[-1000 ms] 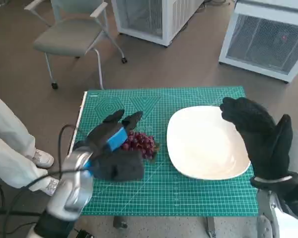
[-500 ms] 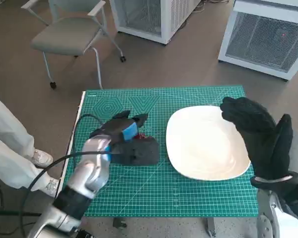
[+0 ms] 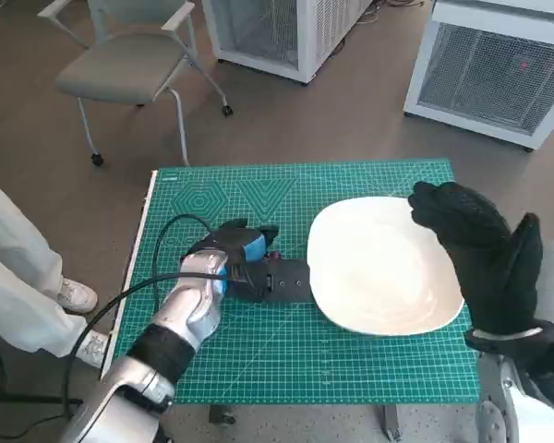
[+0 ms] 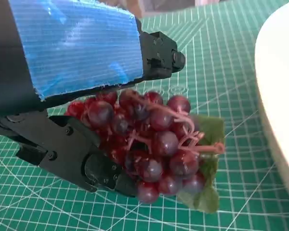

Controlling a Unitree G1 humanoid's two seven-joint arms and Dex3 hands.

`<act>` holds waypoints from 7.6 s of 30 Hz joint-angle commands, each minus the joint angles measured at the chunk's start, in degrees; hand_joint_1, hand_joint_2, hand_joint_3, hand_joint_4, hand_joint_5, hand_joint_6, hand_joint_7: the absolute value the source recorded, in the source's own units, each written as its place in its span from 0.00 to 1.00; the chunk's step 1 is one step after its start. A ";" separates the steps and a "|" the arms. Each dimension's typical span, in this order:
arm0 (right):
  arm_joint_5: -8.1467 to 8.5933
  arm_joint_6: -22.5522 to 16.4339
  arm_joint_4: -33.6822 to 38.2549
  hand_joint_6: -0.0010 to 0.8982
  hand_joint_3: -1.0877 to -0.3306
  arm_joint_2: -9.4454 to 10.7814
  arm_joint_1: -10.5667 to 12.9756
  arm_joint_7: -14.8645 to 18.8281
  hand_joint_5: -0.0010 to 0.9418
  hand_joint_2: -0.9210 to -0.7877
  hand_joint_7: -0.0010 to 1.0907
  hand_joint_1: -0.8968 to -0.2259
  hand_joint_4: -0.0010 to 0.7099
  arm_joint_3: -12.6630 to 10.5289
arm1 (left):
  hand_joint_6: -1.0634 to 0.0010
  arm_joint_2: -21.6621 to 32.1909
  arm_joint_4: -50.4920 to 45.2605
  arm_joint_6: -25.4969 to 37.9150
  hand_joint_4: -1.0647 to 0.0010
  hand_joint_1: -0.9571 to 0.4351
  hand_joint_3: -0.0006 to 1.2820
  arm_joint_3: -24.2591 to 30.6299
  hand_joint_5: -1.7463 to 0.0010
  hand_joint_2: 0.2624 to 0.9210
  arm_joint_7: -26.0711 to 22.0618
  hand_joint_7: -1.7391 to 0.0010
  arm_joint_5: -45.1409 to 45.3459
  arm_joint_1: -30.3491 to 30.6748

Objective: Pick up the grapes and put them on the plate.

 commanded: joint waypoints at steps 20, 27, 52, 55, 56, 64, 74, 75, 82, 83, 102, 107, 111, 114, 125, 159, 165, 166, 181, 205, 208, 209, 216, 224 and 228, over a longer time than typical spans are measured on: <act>0.15 0.89 -0.19 0.27 0.64 -0.10 1.76 0.53 0.89 0.00 0.92 0.84 0.63 -0.09 | 0.72 -3.41 10.91 -3.15 0.89 0.79 0.06 -4.04 0.98 0.90 5.10 0.99 0.08 -3.29; 0.02 0.85 -0.48 0.27 0.64 0.09 2.07 0.37 0.89 0.00 0.92 0.84 0.63 0.07 | 0.59 -3.27 11.85 -4.17 0.65 0.94 0.53 -4.03 0.16 0.68 10.06 0.98 -0.15 -2.70; 0.02 0.52 0.34 0.27 0.64 0.50 1.60 0.41 0.89 0.00 0.92 0.85 0.63 0.18 | 0.42 0.95 3.88 -4.31 0.56 0.96 0.56 -3.11 0.09 0.62 5.69 0.95 -2.39 -0.73; 0.09 0.54 0.22 0.27 0.64 0.49 1.63 0.47 0.89 0.00 0.92 0.85 0.63 0.17 | 0.45 0.97 4.13 -4.04 0.55 0.96 0.56 -3.08 0.10 0.62 5.38 0.96 -2.55 -1.10; 0.11 0.55 0.17 0.27 0.64 0.48 1.65 0.48 0.89 0.00 0.92 0.85 0.63 0.15 | 0.46 1.03 3.94 -3.86 0.55 0.96 0.56 -3.02 0.10 0.62 5.22 0.97 -2.63 -1.18; 0.30 0.60 -0.25 0.27 0.64 0.25 1.91 0.62 0.89 0.00 0.92 0.84 0.63 -0.07 | 0.49 2.86 -3.74 -1.88 0.54 0.96 0.59 -1.64 0.09 0.59 3.25 0.98 -3.37 -0.05; 1.02 0.92 -1.07 0.27 0.64 -0.19 2.30 0.82 0.89 0.00 0.92 0.84 0.63 -0.74 | 0.56 7.24 -16.67 -2.02 0.61 0.77 0.41 -0.28 0.13 0.80 0.91 0.42 -3.06 2.12; 1.10 0.94 -1.13 0.27 0.64 -0.25 2.32 0.82 0.89 0.00 0.92 0.84 0.63 -0.85 | 0.56 7.77 -18.56 -1.81 0.60 0.75 0.41 0.02 0.14 0.79 0.38 0.36 -3.06 2.28; 1.35 1.03 -1.33 0.28 0.64 -0.37 2.35 0.79 0.90 0.00 0.92 0.85 0.63 -1.23 | 0.38 9.44 -25.80 -0.16 0.57 0.70 0.28 1.23 0.09 0.84 -1.92 0.43 -2.55 2.99; 1.35 1.04 -1.34 0.28 0.64 -0.37 2.35 0.80 0.90 0.00 0.92 0.85 0.63 -1.24 | 0.37 9.48 -26.06 -0.03 0.57 0.69 0.28 1.26 0.09 0.85 -2.05 0.44 -2.51 3.09; 0.64 0.50 -1.80 0.27 0.64 0.63 2.06 -0.31 0.89 0.00 0.90 0.85 0.63 -1.03 | 0.27 9.90 -42.20 -1.45 0.41 0.69 0.04 7.37 0.21 1.00 -3.71 0.52 -3.99 -0.88; 0.61 0.54 -2.40 0.28 0.64 0.85 2.34 -0.51 0.89 0.00 0.90 0.85 0.63 -0.97 | 0.26 8.75 -40.73 -2.12 0.43 0.69 0.05 6.79 0.18 1.00 -4.25 0.54 -3.98 -2.31; 0.52 0.57 -2.83 0.28 0.64 0.96 2.52 -0.76 0.89 0.00 0.90 0.85 0.63 -0.93 | 0.25 7.90 -40.56 -1.88 0.44 0.69 0.05 6.07 0.17 1.00 -5.08 0.55 -3.36 -3.13; 0.49 0.58 -3.11 0.28 0.64 0.99 2.71 -0.94 0.88 0.00 0.90 0.84 0.63 -0.95 | 0.27 7.12 -40.55 -1.37 0.42 0.69 0.05 5.89 0.19 1.00 -5.90 0.52 -3.42 -3.59; 0.74 0.41 -4.28 0.28 0.64 0.94 3.89 -1.10 0.88 0.00 0.90 0.84 0.64 -1.30 | 0.36 3.70 -39.17 -1.44 0.34 0.69 0.04 5.43 0.26 1.00 -7.85 0.43 -4.30 -6.28; 0.99 0.51 -5.91 0.29 0.65 1.11 5.41 -2.36 0.86 0.00 0.89 0.84 0.66 -2.56 | 0.44 -11.31 -3.65 -20.14 0.40 0.69 0.08 1.10 0.29 1.00 8.20 0.32 -5.83 -19.44; 0.84 0.40 -6.19 0.29 0.65 1.07 5.58 -2.74 0.86 0.00 0.89 0.84 0.66 -2.71 | 0.48 -11.73 -3.96 -19.20 0.41 0.69 0.10 0.78 0.29 1.00 6.88 0.29 -5.84 -19.35; 0.80 0.36 -6.20 0.29 0.65 1.07 5.59 -2.79 0.86 0.00 0.89 0.84 0.66 -2.71 | 0.49 -11.78 -3.96 -19.10 0.41 0.69 0.10 0.76 0.30 1.00 6.74 0.28 -5.88 -19.34; 0.10 -0.35 -5.95 0.29 0.64 1.12 5.75 -3.35 0.85 0.00 0.89 0.85 0.67 -2.57 | 0.62 -12.07 -1.93 -18.12 0.59 0.53 0.12 1.13 0.51 0.98 -2.64 0.39 -9.61 -20.51; -0.25 -0.41 -6.15 0.29 0.65 1.17 6.04 -3.56 0.85 0.00 0.88 0.85 0.68 -2.32 | 0.75 -12.16 2.41 -19.68 0.91 0.35 0.01 2.63 1.00 1.00 2.69 0.96 -10.62 -18.36; -0.26 -0.42 -6.17 0.29 0.65 1.17 6.12 -3.52 0.85 0.00 0.88 0.85 0.68 -2.24 | 0.75 -11.73 2.13 -19.26 0.91 0.35 0.01 2.90 1.00 1.00 2.62 0.97 -10.94 -17.85; -0.28 -0.43 -6.17 0.29 0.65 1.18 6.14 -3.52 0.85 0.00 0.88 0.85 0.68 -2.21 | 0.75 -11.50 1.93 -19.13 0.91 0.35 0.01 3.02 1.00 1.00 2.53 0.97 -11.08 -17.64; -0.40 -0.26 -6.23 0.29 0.65 1.20 6.10 -3.62 0.85 0.00 0.88 0.85 0.69 -1.95 | 0.74 -8.31 -2.86 -19.32 0.90 0.36 0.01 5.70 1.00 1.00 1.79 0.97 -13.56 -13.85; -0.23 0.29 -6.13 0.29 0.65 1.12 5.71 -3.55 0.84 0.00 0.88 0.84 0.69 -1.74 | 0.71 -4.52 -10.58 -25.64 0.87 0.37 0.02 15.15 0.99 1.00 0.51 0.97 -25.39 -3.85; -0.28 0.62 -6.37 0.29 0.65 1.11 5.57 -3.60 0.84 0.00 0.88 0.84 0.69 -1.55 | 0.68 -3.65 -12.21 -29.97 0.80 0.37 0.02 21.16 0.98 1.00 -2.79 0.97 -34.66 1.19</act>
